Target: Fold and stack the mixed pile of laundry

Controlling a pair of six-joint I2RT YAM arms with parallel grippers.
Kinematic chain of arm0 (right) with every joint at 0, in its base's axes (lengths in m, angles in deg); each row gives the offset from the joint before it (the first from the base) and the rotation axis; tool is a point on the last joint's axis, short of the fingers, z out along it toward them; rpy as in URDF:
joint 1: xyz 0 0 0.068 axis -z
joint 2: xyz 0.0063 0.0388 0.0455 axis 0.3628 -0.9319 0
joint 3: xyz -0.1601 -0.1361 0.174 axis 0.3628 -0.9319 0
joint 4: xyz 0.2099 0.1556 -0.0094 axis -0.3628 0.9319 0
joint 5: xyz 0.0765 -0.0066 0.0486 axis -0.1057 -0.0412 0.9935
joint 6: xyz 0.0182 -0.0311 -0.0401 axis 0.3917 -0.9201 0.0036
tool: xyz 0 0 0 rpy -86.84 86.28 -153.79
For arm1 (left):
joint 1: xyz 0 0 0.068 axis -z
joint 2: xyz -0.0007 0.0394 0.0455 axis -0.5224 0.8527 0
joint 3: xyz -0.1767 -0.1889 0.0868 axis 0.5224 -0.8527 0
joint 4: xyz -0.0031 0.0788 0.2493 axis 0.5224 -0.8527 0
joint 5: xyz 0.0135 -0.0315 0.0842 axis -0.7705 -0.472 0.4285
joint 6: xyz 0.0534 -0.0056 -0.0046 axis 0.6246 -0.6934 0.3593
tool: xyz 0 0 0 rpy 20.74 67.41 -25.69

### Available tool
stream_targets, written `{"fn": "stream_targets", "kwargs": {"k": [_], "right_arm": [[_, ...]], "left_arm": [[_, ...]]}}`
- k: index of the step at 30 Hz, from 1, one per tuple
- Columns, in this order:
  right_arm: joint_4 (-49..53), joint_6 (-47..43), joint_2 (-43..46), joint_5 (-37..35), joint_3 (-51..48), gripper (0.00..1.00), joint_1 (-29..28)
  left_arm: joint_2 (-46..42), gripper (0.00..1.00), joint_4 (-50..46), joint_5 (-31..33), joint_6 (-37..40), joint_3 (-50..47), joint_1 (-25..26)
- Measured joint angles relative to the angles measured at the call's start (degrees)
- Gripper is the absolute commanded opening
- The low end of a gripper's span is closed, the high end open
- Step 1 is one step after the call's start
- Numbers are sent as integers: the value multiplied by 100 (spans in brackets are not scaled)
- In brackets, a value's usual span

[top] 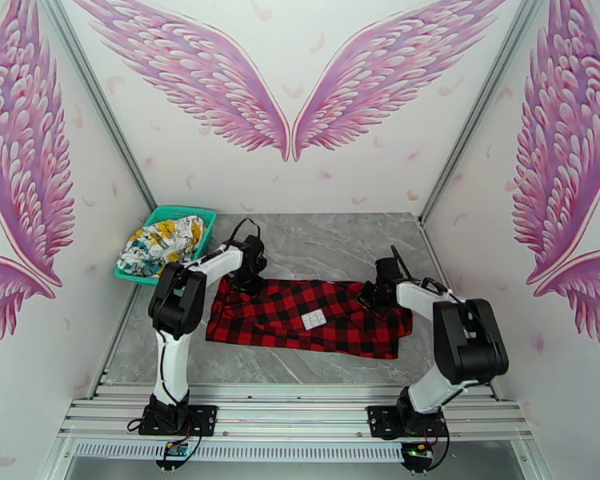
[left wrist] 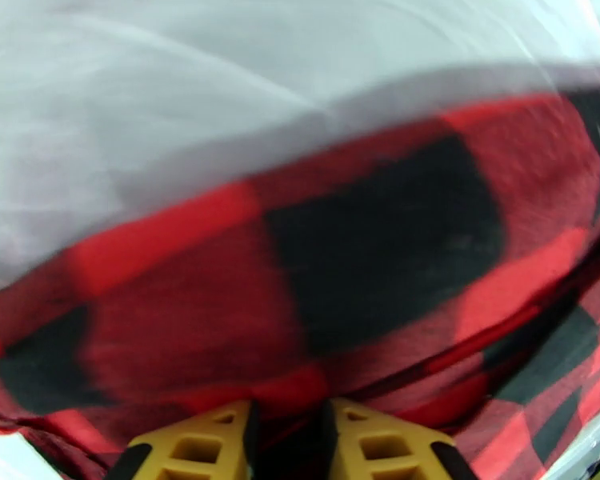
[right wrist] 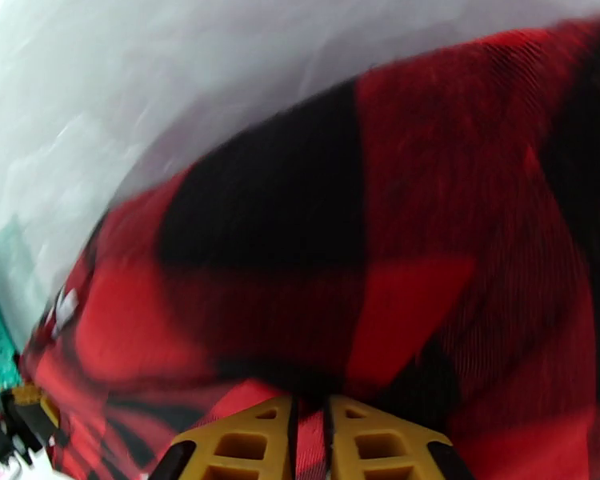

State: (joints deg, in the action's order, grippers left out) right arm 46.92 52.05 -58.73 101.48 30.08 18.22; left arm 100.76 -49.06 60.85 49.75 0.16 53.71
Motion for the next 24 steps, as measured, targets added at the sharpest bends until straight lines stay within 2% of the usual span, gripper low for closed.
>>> {"fn": "stream_targets", "kwargs": {"k": [8, 11, 14, 17, 19, 21, 24], "right_arm": [[568, 37, -1853, -151, 2570, 15, -68], [973, 2, -2562, -197, 3709, 15, -140], [1421, -114, -3383, -214, 5108, 16, -229], [1731, -229, -4203, -125, 6509, 18, -345], [1956, -317, -4603, -66, 7259, 21, -417], [2105, -411, -4833, 2, 7753, 26, -483], [2291, -562, -4771, 63, 7890, 35, -522]], "left_arm": [[-1296, 30, 1482, -669, -960, -2061, -52], [-1744, 31, 2087, -914, -1550, -2767, 149], [-2118, 31, 2669, -1075, -2227, -3342, 741], [-2260, 31, 3032, -1189, -2844, -3571, 1552], [-2315, 36, 3060, -1167, -3145, -3576, 2041], [-2470, 38, 2940, -1073, -3316, -3543, 2323], [-2754, 39, 2529, -841, -3307, -3257, 2345]]}}
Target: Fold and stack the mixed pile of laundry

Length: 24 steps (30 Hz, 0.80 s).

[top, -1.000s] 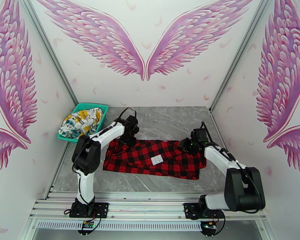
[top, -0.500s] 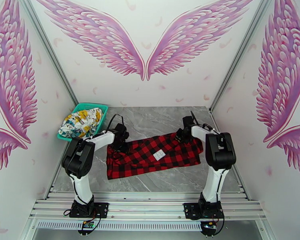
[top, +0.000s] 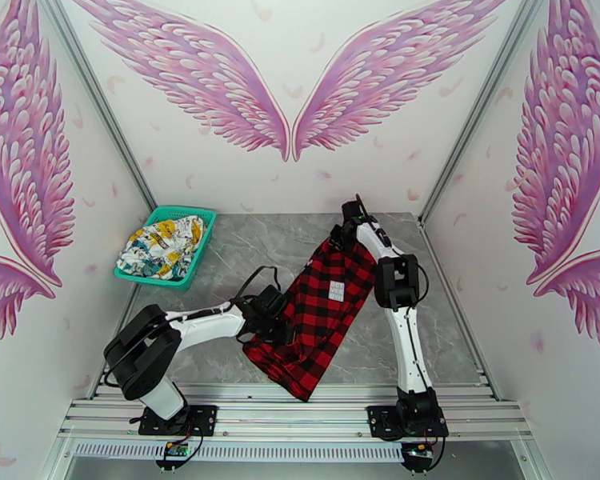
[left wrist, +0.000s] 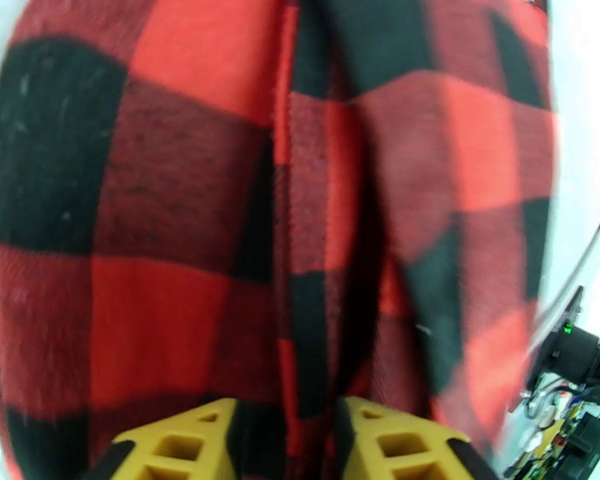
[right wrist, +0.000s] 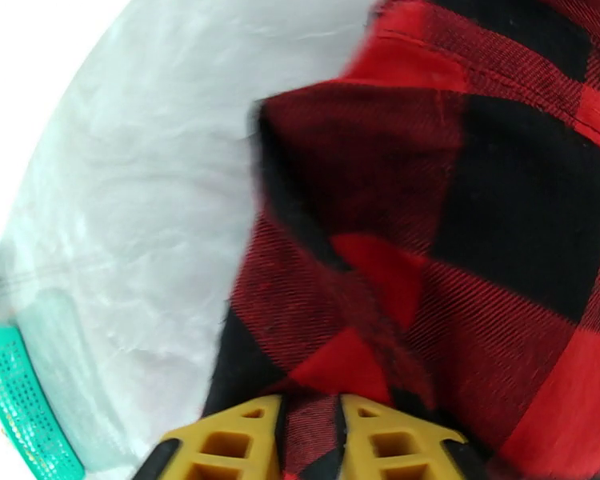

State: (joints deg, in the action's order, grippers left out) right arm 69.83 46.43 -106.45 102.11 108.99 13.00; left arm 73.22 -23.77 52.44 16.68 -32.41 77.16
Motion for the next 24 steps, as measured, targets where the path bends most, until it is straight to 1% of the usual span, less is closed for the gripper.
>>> {"fn": "stream_targets", "kwargs": {"k": [1, 3, 6, 9, 11, 13, 15, 18, 21, 24], "right_arm": [[28, -44, 109, 9, -61, 37, 2], [-17, -131, 575, 44, -549, 41, 2], [-216, -192, 1735, 81, -1829, 42, 2], [-520, -199, 3101, 72, -3283, 42, 0], [-785, -195, 3847, 11, -4238, 42, -15], [-911, -177, 4253, -59, -4986, 42, -46], [-1005, -173, 4319, -125, -5528, 41, -96], [-1032, -160, 4035, -282, -6050, 41, -214], [-1001, -160, 3617, -476, -6065, 41, -297], [-859, -160, 3292, -581, -5506, 41, -299]], "left_arm": [[-59, 39, -107, 50, 55, 136, -74], [-109, 38, -254, 140, 225, 369, -297], [-111, 34, -382, 177, 575, 516, -798], [-46, 32, -588, 149, 953, 518, -1215], [63, 31, -745, 94, 1204, 538, -1318], [170, 30, -852, -39, 1375, 538, -1276], [243, 30, -909, -166, 1499, 529, -1191], [308, 29, -898, -297, 1600, 446, -1062], [407, 29, -835, -426, 1611, 317, -1010], [584, 28, -647, -535, 1532, 256, -1010]]}}
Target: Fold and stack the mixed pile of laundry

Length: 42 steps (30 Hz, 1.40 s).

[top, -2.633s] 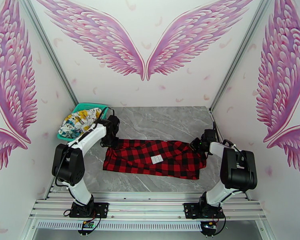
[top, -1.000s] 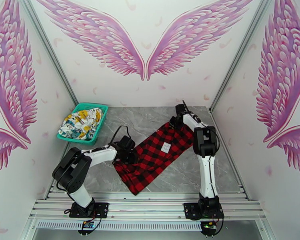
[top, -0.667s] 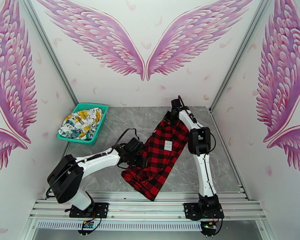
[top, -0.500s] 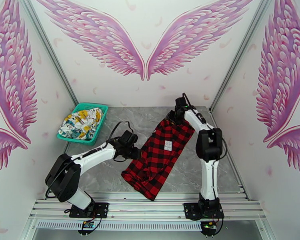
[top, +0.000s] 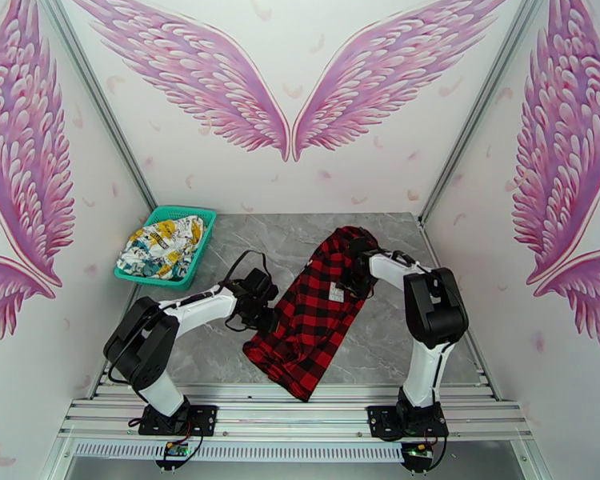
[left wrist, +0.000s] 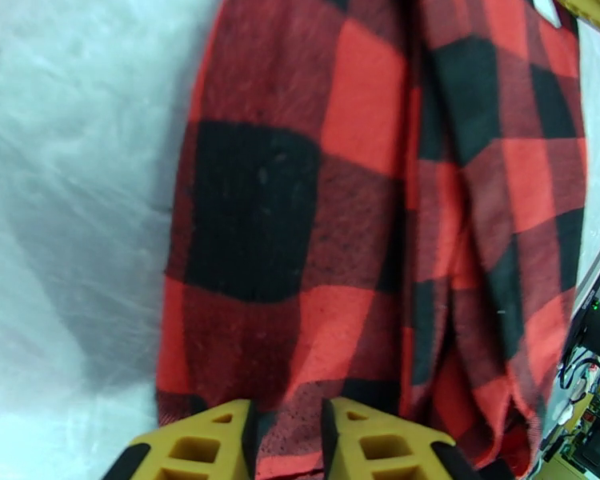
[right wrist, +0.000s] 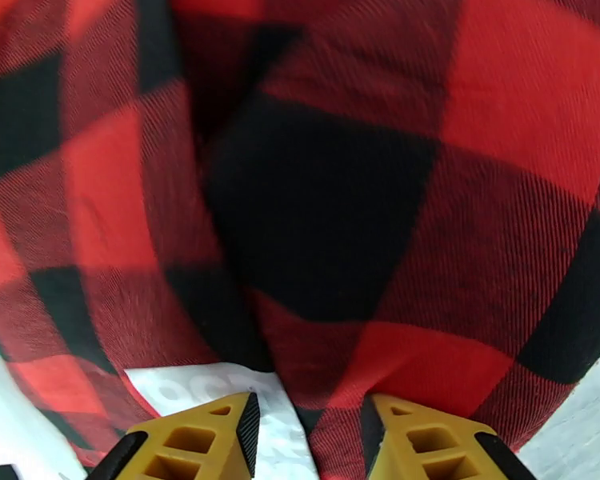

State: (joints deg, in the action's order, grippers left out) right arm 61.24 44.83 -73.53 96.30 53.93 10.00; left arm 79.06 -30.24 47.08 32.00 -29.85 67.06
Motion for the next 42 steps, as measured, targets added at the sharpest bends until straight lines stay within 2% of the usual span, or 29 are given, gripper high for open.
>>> {"fn": "stream_targets", "kwargs": {"k": [6, 15, 17, 20, 22, 24, 27, 30, 33, 35, 39, 42], "right_arm": [[494, 4, -1082, -42, 1646, 41, 0], [1421, -4, -3014, 286, 4953, 39, 0], [1606, -31, -3375, 385, 5626, 39, 0], [1740, -131, -3414, 417, 5783, 43, 0], [1696, -214, -3187, 413, 5482, 47, 0], [1589, -323, -2599, 411, 4704, 51, -2], [1309, -470, -1209, 407, 3174, 58, -26], [874, -610, 457, 369, 1641, 70, -151], [479, -708, 2000, 249, 125, 77, -538], [389, -741, 2599, 142, -702, 78, -887], [376, -699, 2927, 66, -2002, 77, -1626], [376, -531, 2924, 42, -2496, 71, -1969]], "left_arm": [[313, 27, 769, -354, -518, -63, 0], [516, 28, 1985, -662, -1572, -63, 291], [461, 33, 1943, -518, -1604, -59, 374], [179, 40, 1606, -190, -1508, -52, 369], [-105, 42, 1338, -28, -1394, 4, 341], [-321, 43, 1200, 33, -1311, 107, 319], [-540, 43, 1198, 17, -1250, 232, 321], [-640, 44, 1193, -37, -1217, 249, 291], [-671, 44, 1198, -94, -1147, 247, 103], [-693, 45, 1202, -127, -1078, 227, -96], [-791, 45, 1211, -175, -946, 98, -400], [-883, 45, 1235, -179, -876, -68, -501]]}}
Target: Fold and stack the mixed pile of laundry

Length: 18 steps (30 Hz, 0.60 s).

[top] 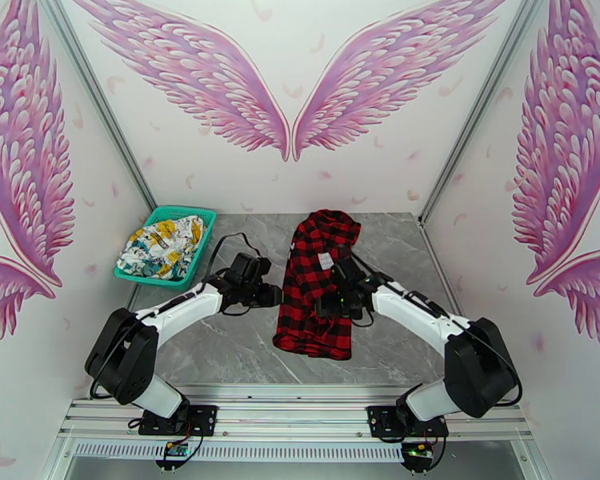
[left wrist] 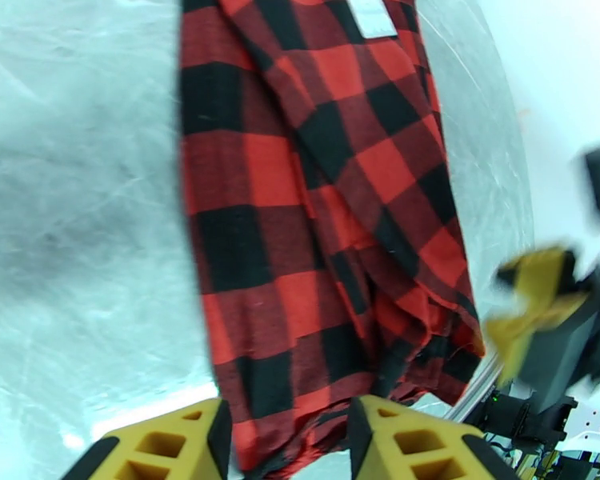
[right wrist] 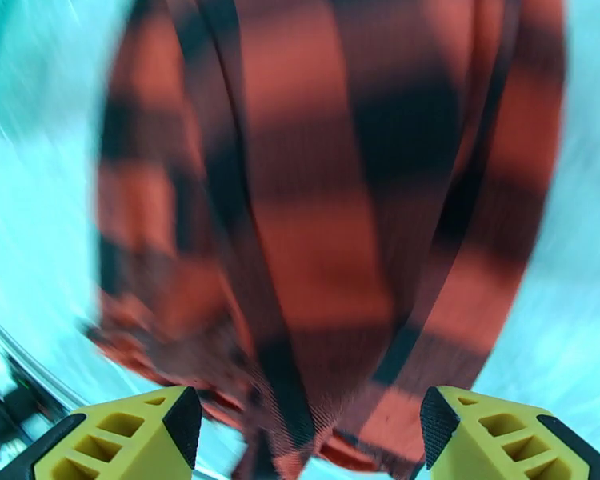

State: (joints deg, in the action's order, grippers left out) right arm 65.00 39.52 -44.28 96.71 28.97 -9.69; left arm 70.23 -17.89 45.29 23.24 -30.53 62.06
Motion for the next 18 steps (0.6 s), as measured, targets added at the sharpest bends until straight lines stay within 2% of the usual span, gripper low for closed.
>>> {"fn": "stream_targets", "kwargs": {"k": [2, 9, 14, 18], "right_arm": [[-39, 127, -22, -4, -96, 62, -107], [11, 129, -374, -634, 227, 9, -234], [651, -299, -581, -1495, 1128, 0, -514], [1220, -704, -538, -2142, 1899, 0, -988]], "left_arm": [[-81, 45, 13, 0, 31, -136, -48], [-374, 45, 4, 31, 94, -378, -107], [-603, 45, 7, 52, 184, -378, -249], [-761, 46, -4, 42, 321, -378, -529]]}}
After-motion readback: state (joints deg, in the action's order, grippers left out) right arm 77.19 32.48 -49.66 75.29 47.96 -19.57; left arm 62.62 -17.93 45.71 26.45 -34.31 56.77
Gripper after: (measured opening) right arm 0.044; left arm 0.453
